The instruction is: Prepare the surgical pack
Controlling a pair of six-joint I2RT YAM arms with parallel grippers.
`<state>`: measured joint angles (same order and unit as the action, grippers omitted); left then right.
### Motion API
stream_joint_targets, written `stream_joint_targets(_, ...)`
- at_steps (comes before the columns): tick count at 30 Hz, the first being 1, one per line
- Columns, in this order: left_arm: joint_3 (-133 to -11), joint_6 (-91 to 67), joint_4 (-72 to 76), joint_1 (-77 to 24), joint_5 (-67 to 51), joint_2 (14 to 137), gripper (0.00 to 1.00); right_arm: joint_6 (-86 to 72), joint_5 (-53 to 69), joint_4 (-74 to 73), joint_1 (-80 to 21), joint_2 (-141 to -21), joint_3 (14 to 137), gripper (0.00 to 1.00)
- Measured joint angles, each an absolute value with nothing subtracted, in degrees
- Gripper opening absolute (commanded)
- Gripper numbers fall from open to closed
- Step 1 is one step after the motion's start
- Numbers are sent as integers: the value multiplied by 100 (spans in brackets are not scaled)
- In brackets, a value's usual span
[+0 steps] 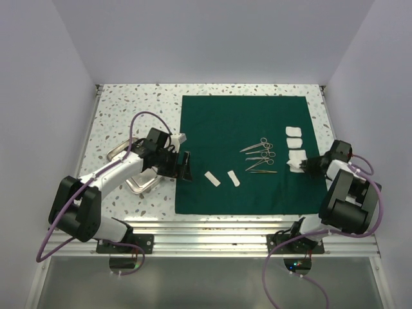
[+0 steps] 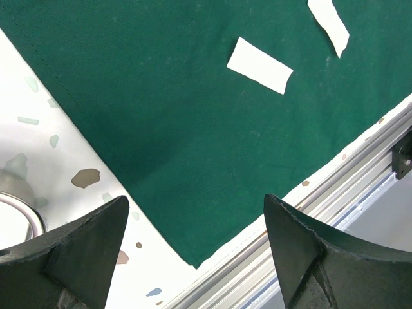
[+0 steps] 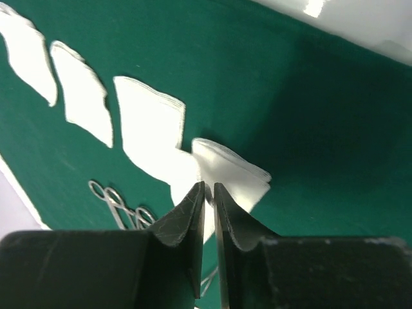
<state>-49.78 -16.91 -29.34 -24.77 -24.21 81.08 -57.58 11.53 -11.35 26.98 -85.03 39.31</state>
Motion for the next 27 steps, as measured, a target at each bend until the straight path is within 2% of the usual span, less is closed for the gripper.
stream_joint_targets(8,-4976,-1691,-2934,-2477,-2421,8099,89,-5153,915,-1955,2700,-8344,4346,24)
stream_joint_targets(10,-4976,-1691,-2932,-2477,-2421,8099,90,-4982,847,-2095,2700,-8318,4501,30)
stream_joint_targets(14,-4976,-1688,-2930,-2475,-2421,8099,90,-4550,834,-2390,2700,-8381,4864,34)
stream_joint_targets(20,-4976,-1688,-2928,-2475,-2421,8099,90,-3815,1063,-2639,2665,-8956,5389,46)
stream_joint_targets(27,-4952,-1688,-2919,-2471,-2425,8099,90,-2845,1402,-3004,2414,-9502,5754,45)
